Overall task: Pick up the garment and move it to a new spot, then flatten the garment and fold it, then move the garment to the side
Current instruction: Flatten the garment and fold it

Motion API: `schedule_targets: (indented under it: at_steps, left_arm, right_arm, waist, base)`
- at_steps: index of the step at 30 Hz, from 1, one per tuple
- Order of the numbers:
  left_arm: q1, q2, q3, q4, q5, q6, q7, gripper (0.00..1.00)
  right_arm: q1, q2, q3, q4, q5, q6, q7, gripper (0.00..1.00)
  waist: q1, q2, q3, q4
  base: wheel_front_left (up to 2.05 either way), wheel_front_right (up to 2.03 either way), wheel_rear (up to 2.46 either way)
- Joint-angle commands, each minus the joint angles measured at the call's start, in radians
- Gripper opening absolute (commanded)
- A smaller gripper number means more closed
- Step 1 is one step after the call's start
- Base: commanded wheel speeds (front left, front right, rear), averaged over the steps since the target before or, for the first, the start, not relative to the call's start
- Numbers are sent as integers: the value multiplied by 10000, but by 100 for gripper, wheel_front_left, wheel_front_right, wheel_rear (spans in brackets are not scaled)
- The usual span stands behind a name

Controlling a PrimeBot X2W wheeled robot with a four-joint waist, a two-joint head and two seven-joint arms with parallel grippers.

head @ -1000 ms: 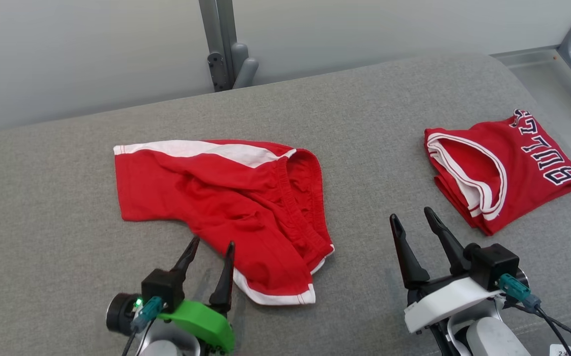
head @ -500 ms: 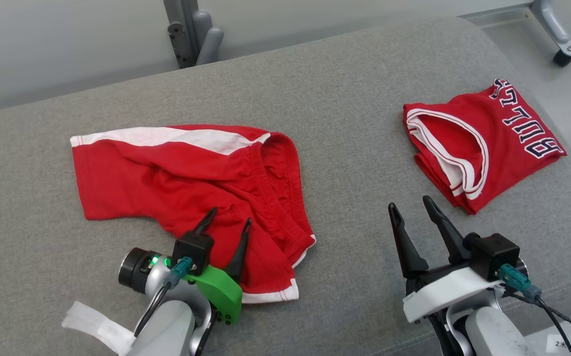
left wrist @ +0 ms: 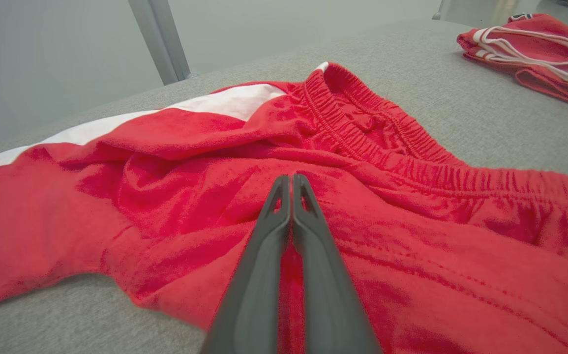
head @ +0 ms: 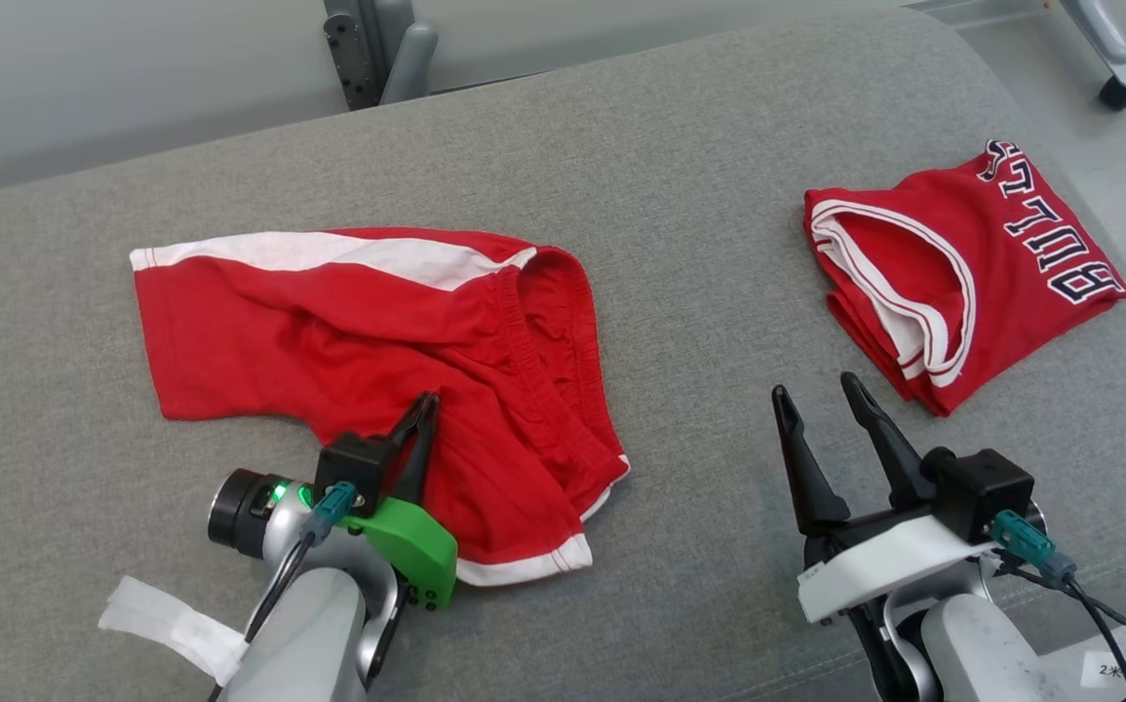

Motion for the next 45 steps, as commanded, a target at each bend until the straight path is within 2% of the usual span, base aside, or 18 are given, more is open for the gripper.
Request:
schedule_targets:
  at_steps: [1, 9, 15, 16, 17, 18, 19, 23, 25, 30, 31, 32, 36, 45]
  left_arm:
    - [-34, 56, 116, -164, -13, 10, 3, 0]
    - [574, 59, 1810, -2527, -806, 396, 5, 0]
    - [1032, 57, 3470, -2165, -1365, 803, 3, 0]
    - [1127, 52, 3728, -1974, -1587, 866, 3, 4]
    - [1185, 49, 4032, -1843, -1886, 973, 5, 18]
    - [1217, 59, 4316, -1697, -2046, 1104, 3, 38]
    - [1300, 48, 4472, -1510, -2076, 1210, 3, 100]
    - [1619, 57, 5159, -1187, -2384, 1689, 3, 100]
    - [1908, 47, 5311, -1287, -2287, 1750, 3, 100]
    - [2425, 48, 4749, -1828, -1460, 1229, 3, 100]
    - [2459, 43, 3917, -1994, -1093, 449, 3, 100]
    - [2371, 55, 3739, -1924, -1094, 289, 3, 100]
    - [1875, 52, 3204, -1598, -907, -8, 3, 100]
    - [1289, 50, 2591, -759, -1063, -249, 5, 100]
  right_arm:
    - [-131, -6, -11, -43, -11, -2, -25, 100]
    - [-51, 6, -165, -29, 36, -2, -25, 100]
    - [-177, 18, -97, 66, 116, -2, -25, 100]
    - [-179, 19, -80, 74, 122, -2, -25, 100]
    - [-169, 17, -65, 106, 137, -2, -25, 100]
    - [-166, 19, -65, 140, 146, -2, -25, 100]
    - [-173, 18, -63, 164, 138, -2, -25, 100]
    - [-72, -42, -146, 243, 146, -2, -25, 100]
    - [-13, -60, -196, 264, 120, -2, -25, 100]
    - [90, -38, -223, 230, 37, -2, -25, 100]
    - [197, -22, -155, 222, 11, -2, -25, 100]
    - [210, -21, -141, 224, 8, -2, -25, 100]
    - [178, -12, -47, 279, 62, -2, -25, 100]
    - [224, -3, -29, 302, 112, -2, -25, 100]
  waist:
    - [0, -1, 14, 104]
    - [0, -1, 10, 689]
    - [0, -1, 25, 862]
    - [0, -1, 28, 869]
    - [0, -1, 29, 872]
    - [0, -1, 22, 876]
    - [0, -1, 11, 874]
    - [0, -1, -131, 904]
    - [0, -1, -256, 927]
    - [0, -1, -511, 1023]
    - [0, -1, -631, 1089]
    - [0, -1, -652, 1094]
    - [0, -1, -687, 1040]
    - [0, -1, -700, 721]
  base:
    - [0, 0, 0]
    - [0, 0, 0]
    - [0, 0, 0]
    - [0, 0, 0]
    - [0, 0, 0]
    - [0, 0, 0]
    - [0, 0, 0]
    - [0, 0, 0]
    - [0, 0, 0]
    - [0, 0, 0]
    - [0, 0, 0]
    - [0, 0, 0]
    - [0, 0, 0]
    - [0, 0, 0]
